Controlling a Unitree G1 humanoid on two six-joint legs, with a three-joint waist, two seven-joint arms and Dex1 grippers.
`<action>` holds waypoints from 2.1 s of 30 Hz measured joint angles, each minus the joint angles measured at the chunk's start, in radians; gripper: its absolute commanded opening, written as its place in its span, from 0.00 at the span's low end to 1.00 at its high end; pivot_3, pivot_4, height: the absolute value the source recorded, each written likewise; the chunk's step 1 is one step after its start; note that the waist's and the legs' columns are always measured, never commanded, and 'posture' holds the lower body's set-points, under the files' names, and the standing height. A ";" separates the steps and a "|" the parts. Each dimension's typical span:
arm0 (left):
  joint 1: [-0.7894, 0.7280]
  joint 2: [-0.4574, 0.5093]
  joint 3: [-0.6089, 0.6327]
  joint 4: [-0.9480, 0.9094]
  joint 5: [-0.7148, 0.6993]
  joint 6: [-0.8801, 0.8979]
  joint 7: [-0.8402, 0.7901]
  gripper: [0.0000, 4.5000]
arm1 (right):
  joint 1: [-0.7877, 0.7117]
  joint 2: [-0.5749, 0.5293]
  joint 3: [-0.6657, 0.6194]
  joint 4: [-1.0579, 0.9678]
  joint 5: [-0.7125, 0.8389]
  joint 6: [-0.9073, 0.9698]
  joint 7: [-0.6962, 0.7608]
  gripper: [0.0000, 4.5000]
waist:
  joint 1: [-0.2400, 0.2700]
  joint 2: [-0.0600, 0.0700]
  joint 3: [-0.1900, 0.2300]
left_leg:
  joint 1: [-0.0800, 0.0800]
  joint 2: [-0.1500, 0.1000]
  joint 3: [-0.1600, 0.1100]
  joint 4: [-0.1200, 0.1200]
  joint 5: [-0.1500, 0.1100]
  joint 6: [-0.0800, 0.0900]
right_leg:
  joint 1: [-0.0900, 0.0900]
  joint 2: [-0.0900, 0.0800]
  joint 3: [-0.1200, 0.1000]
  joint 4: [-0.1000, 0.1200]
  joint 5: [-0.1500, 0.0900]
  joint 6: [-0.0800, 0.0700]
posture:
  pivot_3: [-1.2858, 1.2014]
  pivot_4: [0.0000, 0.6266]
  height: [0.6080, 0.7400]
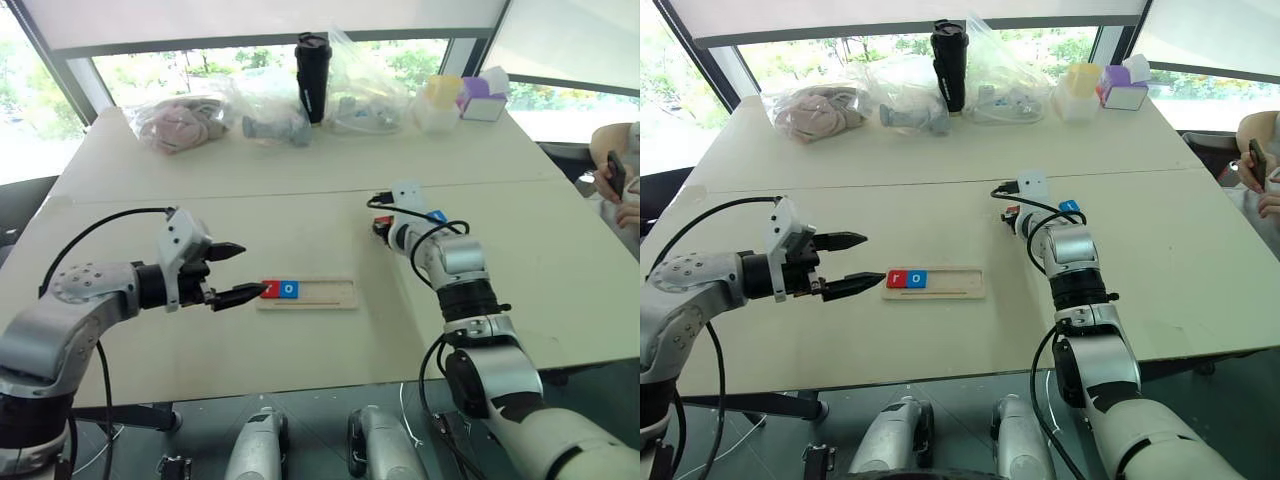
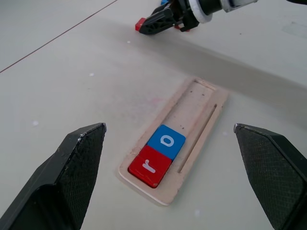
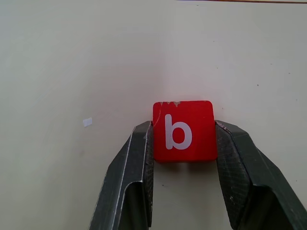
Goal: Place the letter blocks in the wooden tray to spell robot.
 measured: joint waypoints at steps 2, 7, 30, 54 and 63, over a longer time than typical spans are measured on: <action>0.005 -0.005 -0.013 0.004 0.000 -0.003 0.002 1.00 | 0.005 -0.004 -0.001 -0.015 0.000 0.004 0.004 0.26 | 0.001 0.000 0.000 | 0.000 0.000 0.000 0.000 0.000 0.000 | 0.000 0.000 0.000 0.000 0.000 0.000 | 0.52 0.24 1.00; 0.009 -0.007 -0.021 0.014 -0.001 -0.011 -0.003 1.00 | 0.116 -0.083 0.012 -0.274 0.011 0.111 0.059 0.26 | 0.014 0.001 0.001 | -0.005 0.000 0.000 -0.001 0.000 0.000 | -0.004 0.000 0.001 -0.002 0.000 0.000 | 0.52 0.24 1.00; -0.033 0.017 -0.097 0.075 0.010 -0.061 -0.068 1.00 | 0.539 0.220 -0.102 -1.209 0.028 0.763 -0.120 0.26 | 0.007 0.001 0.000 | -0.007 0.008 0.003 -0.002 0.000 -0.001 | -0.011 0.005 0.003 -0.003 0.001 -0.009 | 0.52 0.24 1.00; -0.067 0.084 -0.128 0.174 0.050 -0.122 -0.174 1.00 | 0.638 -0.749 -0.040 -0.872 0.286 -0.125 0.967 0.98 | 0.008 0.003 0.004 | -0.007 0.007 0.009 -0.013 0.000 -0.001 | -0.009 0.007 0.004 -0.016 0.000 -0.001 | 0.52 0.24 1.00; -0.073 0.151 -0.153 0.169 0.064 -0.153 -0.270 1.00 | 0.413 -0.647 0.212 -0.319 0.072 -0.676 1.175 0.98 | 0.009 0.003 0.005 | -0.006 0.011 0.011 -0.004 0.000 -0.001 | -0.010 0.010 0.006 -0.010 0.000 -0.006 | 0.52 0.24 1.00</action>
